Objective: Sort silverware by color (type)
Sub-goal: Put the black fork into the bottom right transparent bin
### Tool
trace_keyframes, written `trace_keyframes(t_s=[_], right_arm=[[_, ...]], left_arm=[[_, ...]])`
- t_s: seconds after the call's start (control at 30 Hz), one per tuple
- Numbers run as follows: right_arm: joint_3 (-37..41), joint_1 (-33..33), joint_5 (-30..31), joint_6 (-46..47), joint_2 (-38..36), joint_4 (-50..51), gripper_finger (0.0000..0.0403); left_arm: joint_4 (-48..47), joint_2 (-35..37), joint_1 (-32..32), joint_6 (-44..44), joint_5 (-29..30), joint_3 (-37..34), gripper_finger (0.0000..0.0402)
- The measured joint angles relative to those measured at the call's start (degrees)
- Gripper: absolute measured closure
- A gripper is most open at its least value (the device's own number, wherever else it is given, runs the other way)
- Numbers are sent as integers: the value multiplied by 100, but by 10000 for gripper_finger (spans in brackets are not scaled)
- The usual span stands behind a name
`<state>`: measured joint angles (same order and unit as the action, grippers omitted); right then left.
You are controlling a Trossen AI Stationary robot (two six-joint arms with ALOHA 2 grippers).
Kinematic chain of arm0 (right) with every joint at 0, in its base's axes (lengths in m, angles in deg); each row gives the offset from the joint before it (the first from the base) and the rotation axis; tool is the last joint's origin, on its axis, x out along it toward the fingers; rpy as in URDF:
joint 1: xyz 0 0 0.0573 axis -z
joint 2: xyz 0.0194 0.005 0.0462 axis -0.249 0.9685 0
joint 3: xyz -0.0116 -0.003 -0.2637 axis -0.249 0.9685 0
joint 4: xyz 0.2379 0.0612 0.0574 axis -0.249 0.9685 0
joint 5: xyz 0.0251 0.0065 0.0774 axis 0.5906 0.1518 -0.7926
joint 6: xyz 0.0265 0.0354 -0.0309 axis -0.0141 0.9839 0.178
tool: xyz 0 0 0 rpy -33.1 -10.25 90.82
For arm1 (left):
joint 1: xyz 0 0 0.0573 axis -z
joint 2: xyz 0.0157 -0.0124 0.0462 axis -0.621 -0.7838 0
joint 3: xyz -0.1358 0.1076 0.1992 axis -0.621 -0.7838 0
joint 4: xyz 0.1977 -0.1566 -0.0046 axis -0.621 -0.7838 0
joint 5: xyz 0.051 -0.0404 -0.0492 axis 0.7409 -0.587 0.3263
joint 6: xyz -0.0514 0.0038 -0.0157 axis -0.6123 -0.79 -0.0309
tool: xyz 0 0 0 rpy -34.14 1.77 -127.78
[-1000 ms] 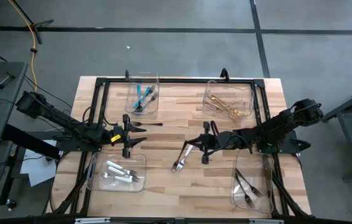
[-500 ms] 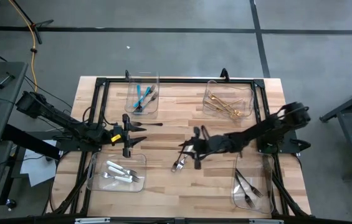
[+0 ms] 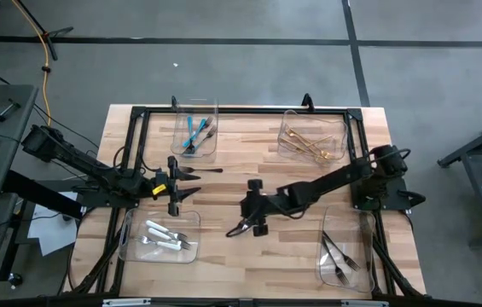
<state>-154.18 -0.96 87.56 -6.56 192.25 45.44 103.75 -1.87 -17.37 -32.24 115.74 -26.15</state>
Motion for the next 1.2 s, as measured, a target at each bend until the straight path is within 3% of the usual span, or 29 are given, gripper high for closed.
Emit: trace_keyframes(t_s=[0.2,0.7,1.2], right_arm=[[-222,-2,-95,291,0,-17,208],[-213,119,-509,-714,763,453,208],[-222,441,-575,-76,977,460,211]], left_arm=[[4,0,0,-134,0,0,255],[6,0,0,-134,0,0,255],[4,-1,0,-134,0,0,255]])
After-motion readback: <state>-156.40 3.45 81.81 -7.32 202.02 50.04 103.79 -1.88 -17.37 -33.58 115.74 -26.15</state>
